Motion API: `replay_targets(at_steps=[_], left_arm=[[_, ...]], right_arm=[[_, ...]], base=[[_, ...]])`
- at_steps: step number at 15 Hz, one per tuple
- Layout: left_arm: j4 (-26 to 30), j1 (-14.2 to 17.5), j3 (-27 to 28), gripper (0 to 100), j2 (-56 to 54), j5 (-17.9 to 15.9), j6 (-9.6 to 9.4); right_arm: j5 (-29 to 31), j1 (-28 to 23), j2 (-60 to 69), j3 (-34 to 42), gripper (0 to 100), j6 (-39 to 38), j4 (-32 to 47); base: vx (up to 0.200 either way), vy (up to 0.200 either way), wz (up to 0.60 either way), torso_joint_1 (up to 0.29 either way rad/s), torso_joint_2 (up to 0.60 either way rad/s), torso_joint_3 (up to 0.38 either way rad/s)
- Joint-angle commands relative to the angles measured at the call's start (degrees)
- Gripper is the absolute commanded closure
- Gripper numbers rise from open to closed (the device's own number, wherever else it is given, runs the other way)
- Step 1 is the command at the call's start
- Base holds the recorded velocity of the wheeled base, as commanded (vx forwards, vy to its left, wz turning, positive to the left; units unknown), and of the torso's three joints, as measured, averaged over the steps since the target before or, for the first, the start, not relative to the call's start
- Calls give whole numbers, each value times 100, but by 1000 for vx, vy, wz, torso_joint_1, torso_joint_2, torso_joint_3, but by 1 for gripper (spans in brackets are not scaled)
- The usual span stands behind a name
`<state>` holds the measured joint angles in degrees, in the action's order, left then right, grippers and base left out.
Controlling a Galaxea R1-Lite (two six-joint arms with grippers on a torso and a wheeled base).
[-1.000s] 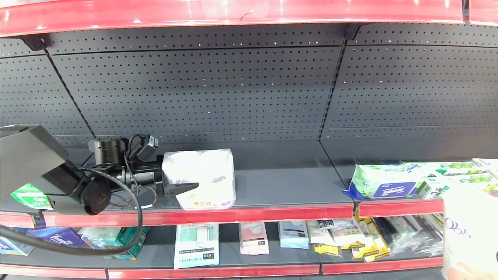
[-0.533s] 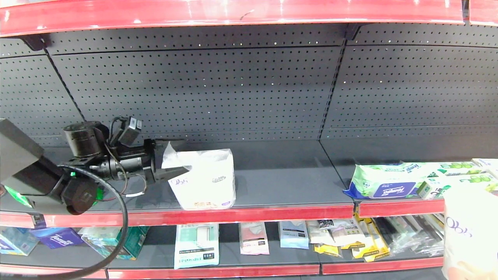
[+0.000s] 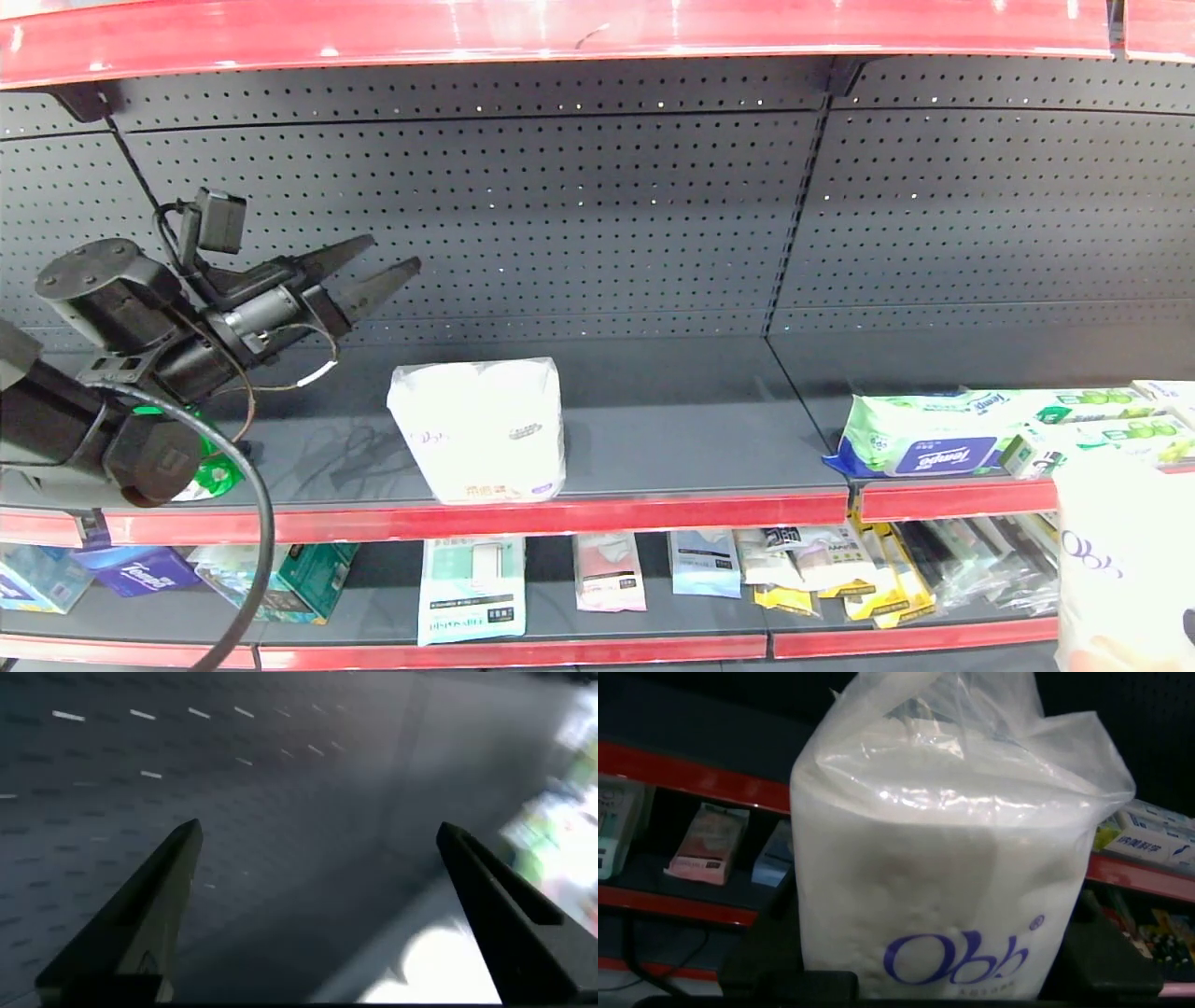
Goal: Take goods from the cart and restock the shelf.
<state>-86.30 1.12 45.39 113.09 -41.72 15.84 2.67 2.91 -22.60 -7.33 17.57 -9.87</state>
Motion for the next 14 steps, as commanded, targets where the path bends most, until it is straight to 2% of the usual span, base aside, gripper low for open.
replay_targets(at_steps=[1,2,3,4,5,6,7,8,9,10,12,13,14], left_arm=[[87,46,32,0,-200,498,95],[139,99,-21,0,-253,761,78],[227,187,-91,0,-288,1078,-54],[394,415,-153,0,-270,1421,-503],[579,565,-214,0,-226,2018,-1100],[711,582,-276,0,-226,2906,-1188],[860,591,-285,0,-235,4005,-1214],[1089,600,-355,0,-384,4550,-1214],[1458,661,-698,0,-833,4567,-1214],[1932,644,-1137,0,-1369,4383,-1206],[2556,644,-1946,0,-2406,3723,-1214],[3137,670,-2702,0,-3452,3064,-1355],[3523,679,-3027,0,-4006,2897,-1478]], right_arm=[[-12,7,-25,12,100,1,-6],[-12,16,-43,3,100,1,-6],[-21,16,-60,-6,100,1,-6],[-21,16,-87,-41,100,1,-6],[-21,16,-148,-67,100,1,-15],[-21,16,-254,-120,100,1,-15],[-12,16,-377,-217,100,1,-15],[-3,16,-482,-304,100,1,-15],[-12,16,-596,-384,100,1,-15],[5,7,-667,-428,100,-16,-23],[5,7,-825,-489,100,-78,-58],[-38,16,-1027,-586,100,-131,-67],[-65,34,-1194,-691,100,-183,-67]], base=[[0,0,0,0,0,0],[0,0,0,0,0,0],[0,0,0,0,0,0],[0,0,0,0,0,0],[0,0,0,0,0,0],[0,0,0,0,0,0],[0,0,0,0,0,0],[0,0,0,0,0,0],[0,0,0,0,0,0],[0,0,0,0,0,0],[0,0,0,0,0,0],[0,0,0,0,0,0],[0,0,0,0,0,0]])
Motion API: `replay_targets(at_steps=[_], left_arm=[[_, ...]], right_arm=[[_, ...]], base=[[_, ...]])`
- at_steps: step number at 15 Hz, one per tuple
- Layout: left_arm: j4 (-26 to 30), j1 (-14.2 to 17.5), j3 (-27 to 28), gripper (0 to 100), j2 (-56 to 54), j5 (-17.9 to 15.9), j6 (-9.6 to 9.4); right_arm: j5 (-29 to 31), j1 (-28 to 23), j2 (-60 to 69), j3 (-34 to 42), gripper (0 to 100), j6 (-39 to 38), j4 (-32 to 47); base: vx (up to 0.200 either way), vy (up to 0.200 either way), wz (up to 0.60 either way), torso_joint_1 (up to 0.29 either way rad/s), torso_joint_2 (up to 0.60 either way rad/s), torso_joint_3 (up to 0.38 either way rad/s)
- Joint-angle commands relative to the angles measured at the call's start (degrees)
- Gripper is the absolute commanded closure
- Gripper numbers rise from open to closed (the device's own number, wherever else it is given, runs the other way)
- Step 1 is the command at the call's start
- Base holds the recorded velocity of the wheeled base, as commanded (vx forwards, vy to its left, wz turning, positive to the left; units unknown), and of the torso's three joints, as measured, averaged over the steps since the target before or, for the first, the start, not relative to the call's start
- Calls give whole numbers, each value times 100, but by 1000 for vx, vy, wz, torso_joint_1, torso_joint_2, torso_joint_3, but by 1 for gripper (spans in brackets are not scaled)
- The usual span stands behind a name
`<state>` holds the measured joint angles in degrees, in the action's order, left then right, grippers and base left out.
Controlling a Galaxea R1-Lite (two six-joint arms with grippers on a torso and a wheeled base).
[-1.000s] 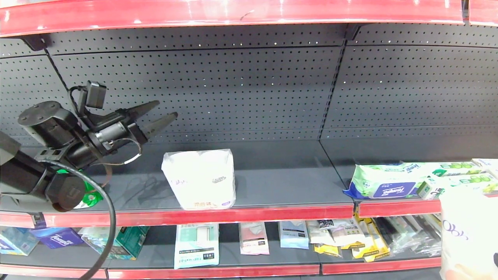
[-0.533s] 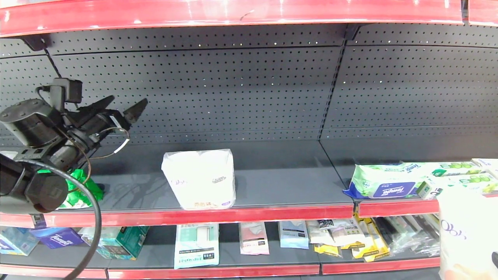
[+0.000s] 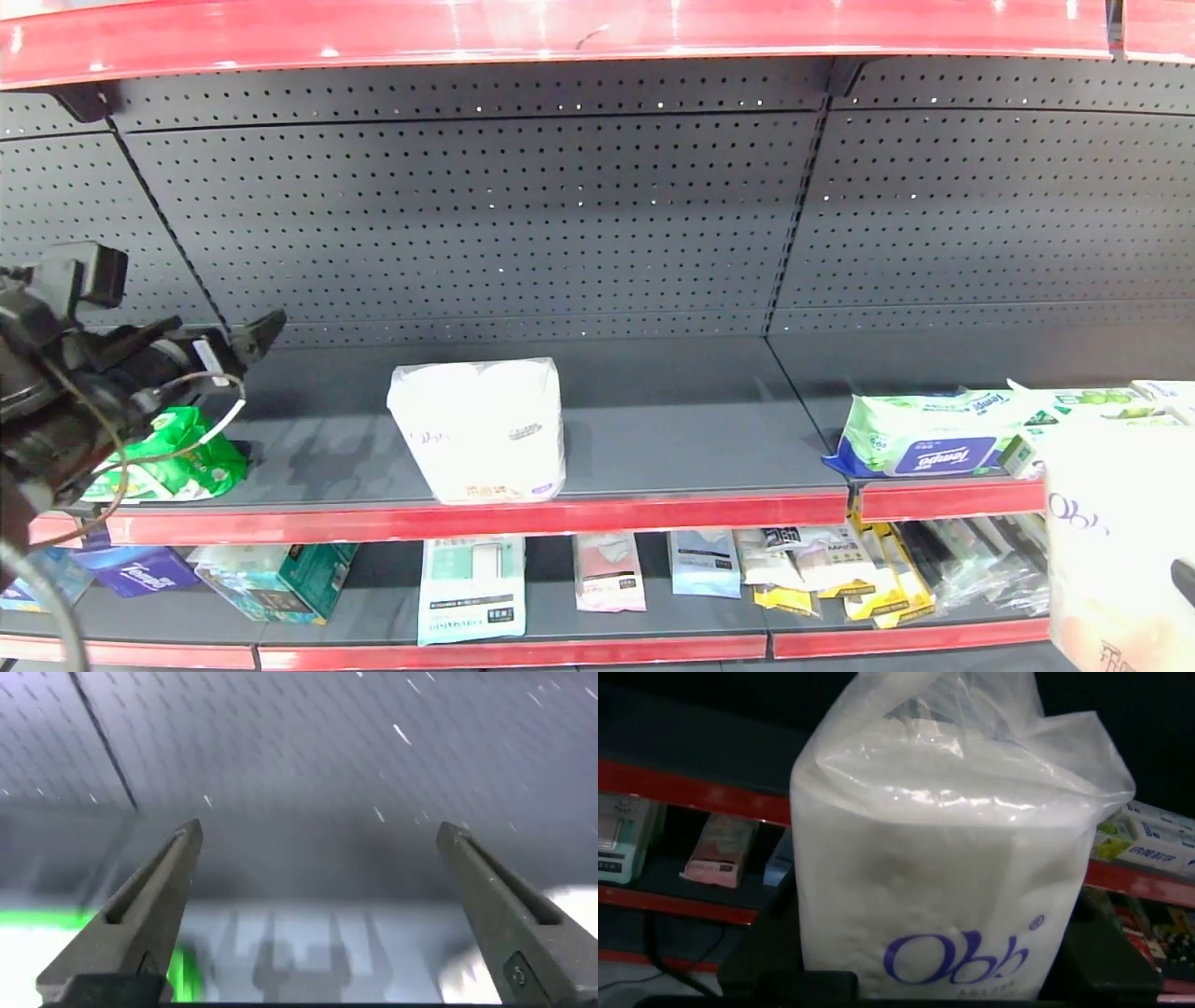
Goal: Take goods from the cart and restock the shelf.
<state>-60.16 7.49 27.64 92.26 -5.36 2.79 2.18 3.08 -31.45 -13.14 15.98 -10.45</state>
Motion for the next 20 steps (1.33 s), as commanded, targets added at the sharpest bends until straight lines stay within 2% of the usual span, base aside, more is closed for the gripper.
replay_targets(at_steps=[1,3,4,5,6,8,9,11,12,15,16,17,18,19,20], left_arm=[[1903,51,-1674,0,-3100,-923,-367],[4302,-98,-1612,0,-5157,-1327,-552],[5717,-300,-1278,0,-6115,-1432,-613],[7176,-634,-839,0,-7064,-1459,-613],[8336,-1039,-426,0,-7749,-1459,-613],[9954,-1627,225,0,-8523,-1441,-640],[10789,-1750,532,0,-9120,-1362,-798],[10771,-1759,515,0,-9226,-395,-815],[10771,-1759,506,0,-9226,-132,-807],[10771,-1759,330,0,-9226,-79,-850],[10665,-1759,119,0,-9226,-88,-956],[10314,-1759,-180,0,-9226,-17,-1009],[9839,-1733,-435,0,-9226,106,-982],[9215,-1689,-821,0,-9226,369,-938],[8591,-1689,-1217,0,-9226,563,-798]], right_arm=[[-69,43,-617,-409,100,-139,-10],[-236,34,-1232,-901,100,-174,-1],[-473,34,-1531,-1006,100,-148,-1],[-710,34,-1777,-1068,100,-86,-10],[-790,43,-1935,-1129,100,-16,-10],[-798,34,-2172,-1279,100,45,-10],[-807,26,-2453,-1490,100,19,-19],[-807,43,-2682,-1762,100,19,-19],[-807,43,-2752,-1867,100,19,-19],[-869,43,-2954,-2122,100,19,-19],[-948,43,-2998,-2149,100,19,-19],[-992,43,-3016,-2184,100,19,-19],[-1000,43,-3042,-2193,100,19,-19],[-1000,43,-3051,-2228,100,19,-19],[-1000,43,-3077,-2245,100,10,-19]], base=[[0,0,0,0,0,0],[0,0,0,0,0,0],[0,0,0,0,0,0],[0,0,0,0,0,0],[0,0,0,0,0,0],[0,0,0,0,0,0],[0,0,0,0,0,0],[0,0,0,0,0,0],[0,0,0,0,0,0],[0,0,0,0,0,0],[0,0,0,0,0,0],[0,0,0,0,0,0],[0,0,0,0,0,0],[0,0,0,0,0,0],[0,0,0,0,0,0]])
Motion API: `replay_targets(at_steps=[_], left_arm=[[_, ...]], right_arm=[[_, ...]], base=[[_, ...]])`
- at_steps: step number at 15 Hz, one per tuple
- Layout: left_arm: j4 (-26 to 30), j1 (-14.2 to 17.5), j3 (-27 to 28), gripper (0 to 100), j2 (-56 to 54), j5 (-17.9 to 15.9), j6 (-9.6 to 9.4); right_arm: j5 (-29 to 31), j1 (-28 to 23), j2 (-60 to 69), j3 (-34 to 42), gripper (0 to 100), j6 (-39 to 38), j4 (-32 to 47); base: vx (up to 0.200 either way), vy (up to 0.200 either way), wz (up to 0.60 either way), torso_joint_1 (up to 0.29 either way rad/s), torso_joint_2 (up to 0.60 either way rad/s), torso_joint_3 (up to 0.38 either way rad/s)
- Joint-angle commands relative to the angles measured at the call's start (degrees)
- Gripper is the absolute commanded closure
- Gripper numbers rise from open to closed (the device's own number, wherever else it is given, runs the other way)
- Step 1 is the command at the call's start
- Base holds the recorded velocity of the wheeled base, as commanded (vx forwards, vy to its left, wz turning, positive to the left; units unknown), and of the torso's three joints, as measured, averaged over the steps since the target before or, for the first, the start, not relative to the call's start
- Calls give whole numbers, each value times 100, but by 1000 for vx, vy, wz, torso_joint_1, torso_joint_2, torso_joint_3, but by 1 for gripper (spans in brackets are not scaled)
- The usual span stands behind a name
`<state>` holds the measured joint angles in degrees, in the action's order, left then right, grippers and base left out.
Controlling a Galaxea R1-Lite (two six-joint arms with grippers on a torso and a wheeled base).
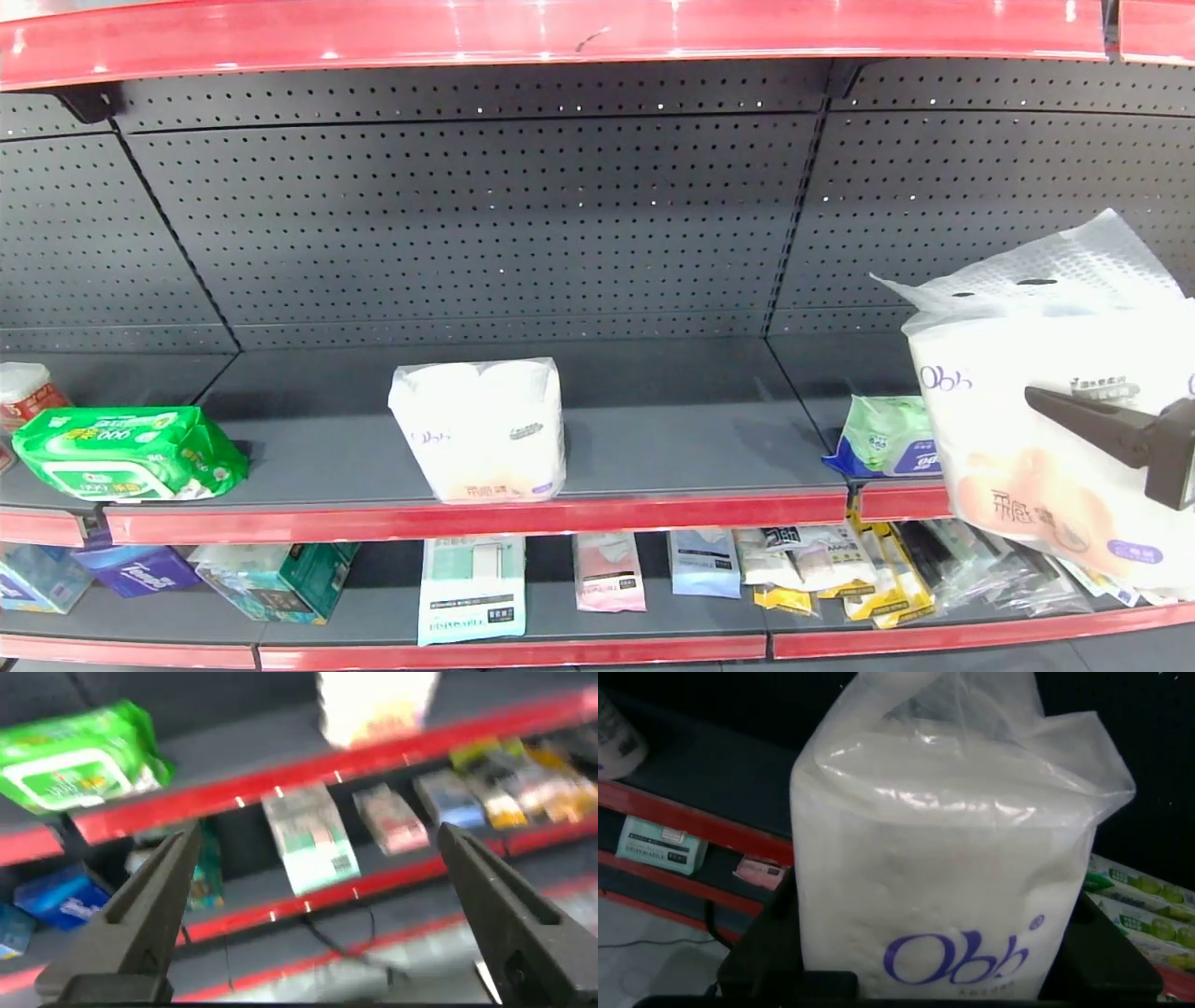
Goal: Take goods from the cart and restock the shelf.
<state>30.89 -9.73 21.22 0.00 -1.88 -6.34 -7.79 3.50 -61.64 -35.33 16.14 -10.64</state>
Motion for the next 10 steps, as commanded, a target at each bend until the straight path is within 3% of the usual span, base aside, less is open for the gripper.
replay_targets(at_steps=[1,3,9,10], left_arm=[[-892,41,-839,0,0,267,177],[-1076,208,-1033,0,0,267,194],[-1085,208,-1033,0,0,47,194],[-1076,199,-1041,0,0,47,194]], right_arm=[[-3,2,-59,-27,100,-6,1],[-3,2,-77,-44,100,-6,-8],[-3,-7,-279,-159,100,3,-34],[-3,-7,-463,-229,100,-6,-201]], base=[[0,0,600,2,7,2],[0,0,600,5,-2,2],[0,0,600,2,2,0],[0,0,0,0,0,0]])
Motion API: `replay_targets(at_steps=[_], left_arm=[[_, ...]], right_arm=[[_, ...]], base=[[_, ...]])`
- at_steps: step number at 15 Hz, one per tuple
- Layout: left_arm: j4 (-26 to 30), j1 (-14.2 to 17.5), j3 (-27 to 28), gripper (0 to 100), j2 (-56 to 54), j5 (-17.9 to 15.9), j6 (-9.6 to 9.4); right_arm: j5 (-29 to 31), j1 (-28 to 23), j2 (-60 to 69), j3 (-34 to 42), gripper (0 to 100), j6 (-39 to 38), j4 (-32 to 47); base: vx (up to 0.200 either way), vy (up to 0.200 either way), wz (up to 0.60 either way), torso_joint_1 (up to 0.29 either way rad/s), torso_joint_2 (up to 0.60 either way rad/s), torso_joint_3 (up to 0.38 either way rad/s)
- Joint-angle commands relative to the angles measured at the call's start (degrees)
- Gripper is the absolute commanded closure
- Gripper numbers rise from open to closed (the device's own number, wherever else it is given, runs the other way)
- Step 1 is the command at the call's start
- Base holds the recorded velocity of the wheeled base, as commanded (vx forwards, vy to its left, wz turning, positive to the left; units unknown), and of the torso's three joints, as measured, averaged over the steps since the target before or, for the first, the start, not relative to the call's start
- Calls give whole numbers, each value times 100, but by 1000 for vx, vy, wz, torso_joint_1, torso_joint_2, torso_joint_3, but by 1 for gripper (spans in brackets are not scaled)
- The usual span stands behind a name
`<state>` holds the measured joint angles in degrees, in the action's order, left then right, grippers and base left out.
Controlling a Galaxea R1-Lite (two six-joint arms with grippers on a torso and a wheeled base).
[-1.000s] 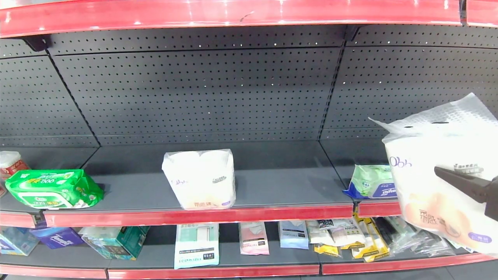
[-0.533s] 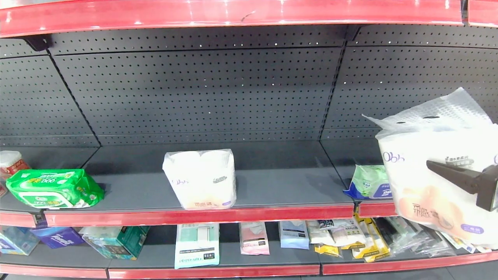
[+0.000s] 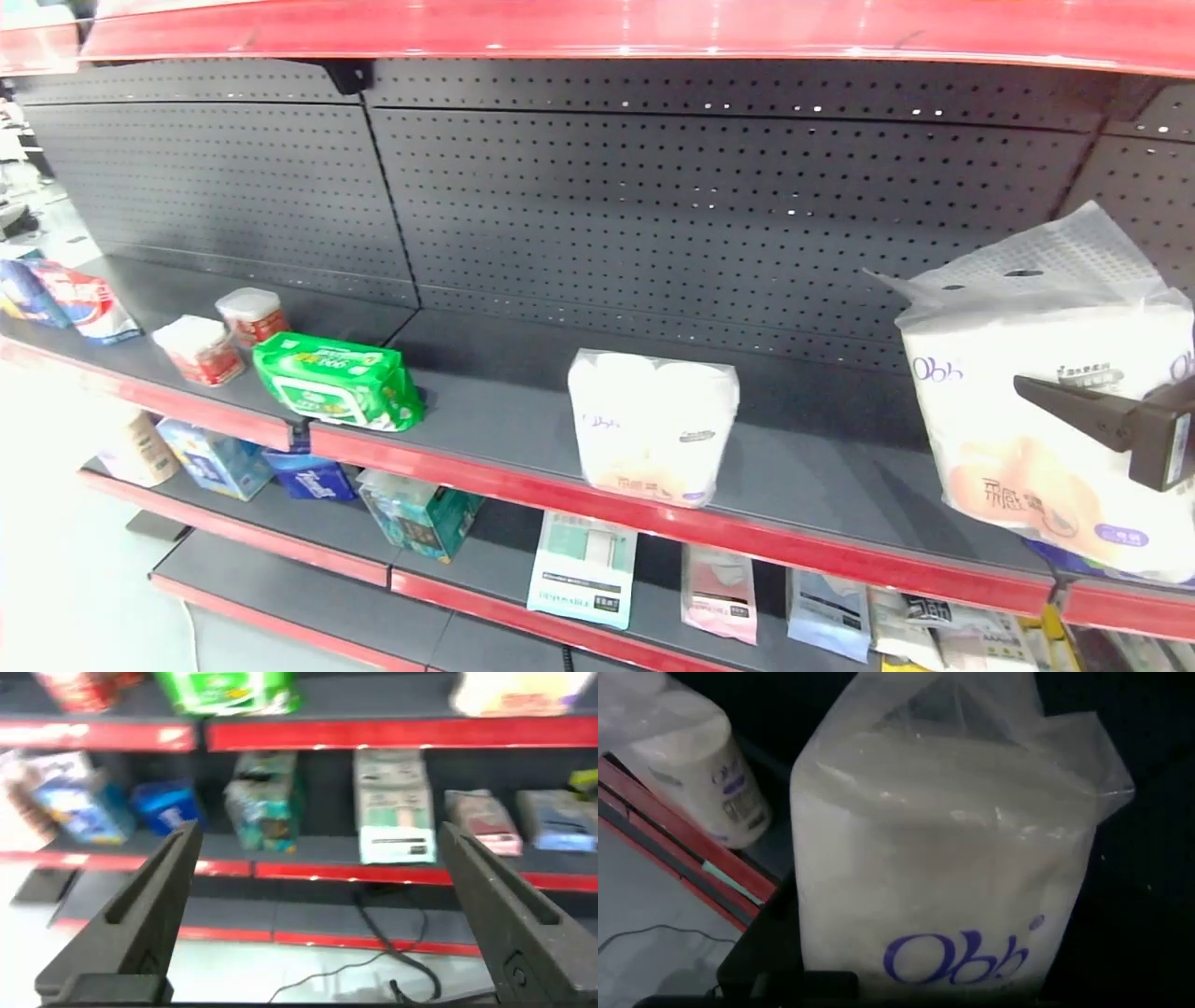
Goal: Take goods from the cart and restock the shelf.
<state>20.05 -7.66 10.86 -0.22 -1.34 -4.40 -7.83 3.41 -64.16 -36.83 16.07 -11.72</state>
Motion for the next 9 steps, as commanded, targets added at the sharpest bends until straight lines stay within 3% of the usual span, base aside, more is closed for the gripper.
replay_targets(at_steps=[1,2,4,6,9], left_arm=[[-28,-8,-23,0,22,37,1],[-98,-8,-58,0,22,90,27],[-705,-8,-357,0,22,117,264],[-1355,-8,-656,0,22,345,343],[-1364,45,-656,0,22,723,361]], right_arm=[[0,1,-475,-97,100,2,-367],[-70,10,-835,-88,100,-7,-788],[-931,-43,-1336,-79,100,28,-1193],[-966,1,-1819,-132,100,37,-1571],[-993,19,-2487,-70,100,63,-2335]], base=[[0,0,0,0,0,0],[0,0,0,0,0,0],[0,0,0,0,0,0],[0,0,0,0,0,0],[0,0,0,0,0,0]])
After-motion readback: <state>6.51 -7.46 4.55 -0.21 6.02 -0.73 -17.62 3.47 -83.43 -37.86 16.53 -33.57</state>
